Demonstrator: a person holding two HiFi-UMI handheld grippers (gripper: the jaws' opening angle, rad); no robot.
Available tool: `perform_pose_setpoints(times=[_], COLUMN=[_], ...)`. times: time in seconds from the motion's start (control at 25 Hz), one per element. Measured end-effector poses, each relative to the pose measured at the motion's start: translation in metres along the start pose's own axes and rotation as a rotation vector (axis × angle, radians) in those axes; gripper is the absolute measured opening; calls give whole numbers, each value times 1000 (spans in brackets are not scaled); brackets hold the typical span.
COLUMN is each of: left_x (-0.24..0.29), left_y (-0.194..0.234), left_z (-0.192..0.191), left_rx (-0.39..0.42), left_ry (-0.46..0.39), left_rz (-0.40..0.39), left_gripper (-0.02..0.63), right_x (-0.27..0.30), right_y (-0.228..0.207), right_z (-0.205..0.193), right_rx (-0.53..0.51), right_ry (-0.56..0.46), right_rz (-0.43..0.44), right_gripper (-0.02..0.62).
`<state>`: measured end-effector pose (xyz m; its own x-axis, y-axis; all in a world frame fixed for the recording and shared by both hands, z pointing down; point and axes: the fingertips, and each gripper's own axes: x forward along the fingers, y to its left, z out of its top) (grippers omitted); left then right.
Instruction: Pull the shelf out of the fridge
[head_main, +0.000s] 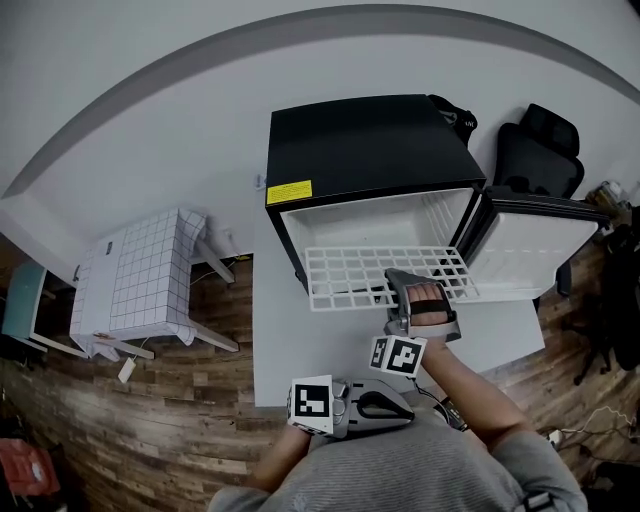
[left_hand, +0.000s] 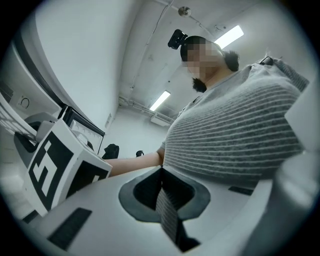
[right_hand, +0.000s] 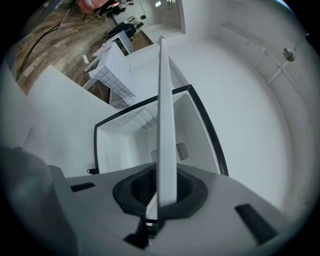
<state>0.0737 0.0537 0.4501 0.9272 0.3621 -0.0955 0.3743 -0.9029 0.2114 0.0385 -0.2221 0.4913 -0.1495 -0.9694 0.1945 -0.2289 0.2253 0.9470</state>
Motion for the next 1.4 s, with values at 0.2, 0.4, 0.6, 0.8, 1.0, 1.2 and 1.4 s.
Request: perform_pose_setpoints(times=[0.2, 0.4, 0.6, 0.8, 1.0, 1.2, 1.4], left_x=[35, 47, 40, 18, -8, -26, -75], left_y=[-7, -7, -1, 22, 50, 40, 29], left_z=[4, 8, 15, 12, 9, 4, 10], left_rx=[-22, -16, 24, 60, 34, -39, -197], left_ry=[-33, -50, -61, -58, -15, 6, -146], left_rz=[43, 122, 225, 389, 569, 599, 694], left_gripper=[11, 11, 11, 11, 23, 30, 181], right_x=[-22, -36, -50, -72, -73, -72, -76], right_y=[-6, -18, -23, -46, -61, -59, -56], right_z=[-2, -12, -18, -13, -16, -14, -7], right_rx=[44, 259, 451, 323, 87, 65, 27], right_ry=[-77, -130, -226, -303, -284, -273, -291], right_rz=[14, 72, 167, 109, -35, -43, -64], right_gripper=[28, 28, 28, 28, 28, 28, 28])
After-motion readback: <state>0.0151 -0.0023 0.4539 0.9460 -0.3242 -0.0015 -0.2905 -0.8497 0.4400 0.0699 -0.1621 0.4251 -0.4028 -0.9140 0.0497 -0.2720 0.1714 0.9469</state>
